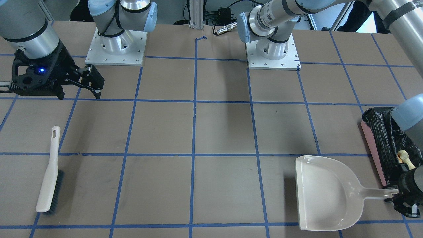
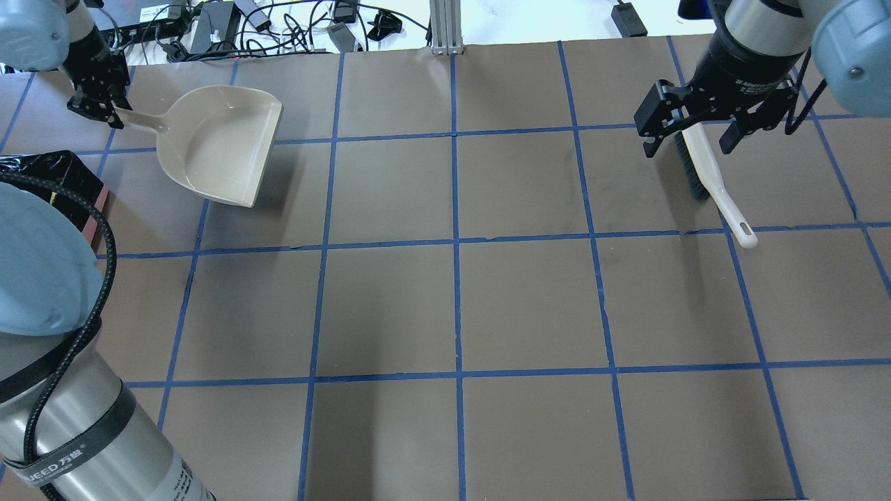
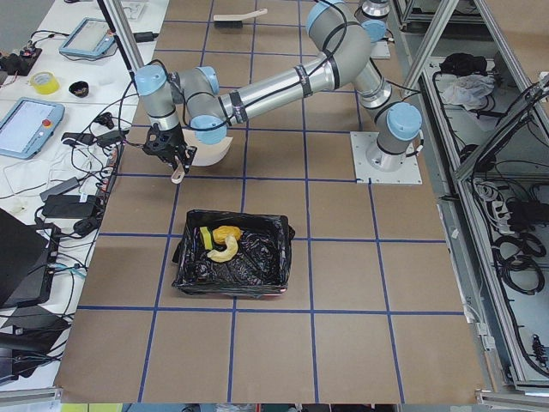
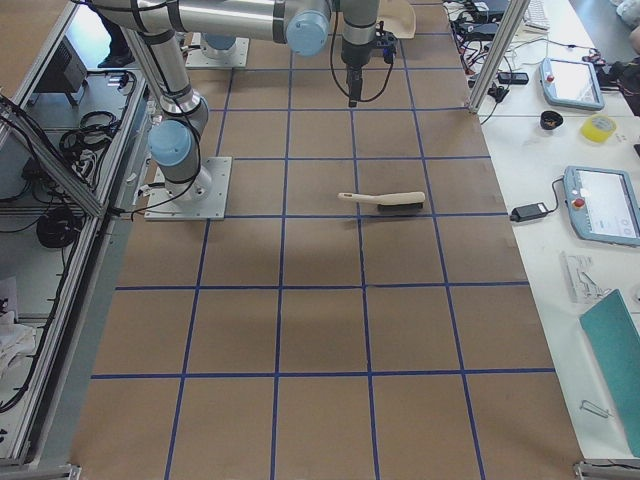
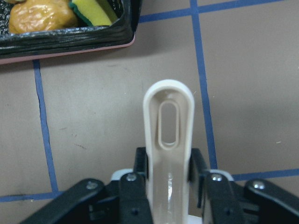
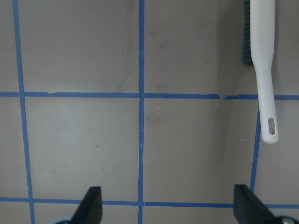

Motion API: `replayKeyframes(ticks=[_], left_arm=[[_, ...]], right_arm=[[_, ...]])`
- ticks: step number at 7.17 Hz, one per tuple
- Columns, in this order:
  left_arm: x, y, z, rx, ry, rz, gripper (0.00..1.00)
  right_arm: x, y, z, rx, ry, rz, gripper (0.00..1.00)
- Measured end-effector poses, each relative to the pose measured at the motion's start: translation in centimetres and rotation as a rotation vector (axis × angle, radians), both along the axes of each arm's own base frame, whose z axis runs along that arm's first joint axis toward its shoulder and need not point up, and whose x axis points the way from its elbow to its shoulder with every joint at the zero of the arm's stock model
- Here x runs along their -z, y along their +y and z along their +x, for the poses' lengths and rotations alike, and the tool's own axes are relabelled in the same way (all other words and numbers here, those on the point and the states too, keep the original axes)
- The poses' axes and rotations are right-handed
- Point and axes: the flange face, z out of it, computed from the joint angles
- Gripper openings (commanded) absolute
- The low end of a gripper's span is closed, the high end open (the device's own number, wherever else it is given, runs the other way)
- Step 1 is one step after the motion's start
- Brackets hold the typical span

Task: Sweep and dump trash into bin
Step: 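Return the empty dustpan with the left gripper while the right releases the brush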

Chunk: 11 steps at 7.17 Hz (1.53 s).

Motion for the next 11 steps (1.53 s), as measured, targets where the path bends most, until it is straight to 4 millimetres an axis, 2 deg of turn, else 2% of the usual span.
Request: replayKeyframes(ticks=[1,4,7,9,11], left_arm=[[1.0,-0.3,-1.6,-0.04,0.014,0.005,0.0],[3.8,-0.1,-4.7,-0.165,0.057,0.043,0.0],[5.5,1.4,-7.1,-0.178,0.075,0.074,0.0],[6.4,2.0,-7.5,-0.154,0.052,0.075,0.0],[6.6,2.3,-7.6,-0.128,0.038,0.071,0.0]], right_arm=[[-0.6,0.7,0.4,-0.006,-0.001,0.001,1.0],[0.4,0.7,2.0,-0.029,-0.003,0.022,1.0],[1.4,0.2,5.5,-0.03,0.003,0.015,1.0],[1.6,0.2,6.3,-0.032,0.004,0.012,1.0],[1.6,0.1,6.2,-0.033,0.014,0.012,1.0]])
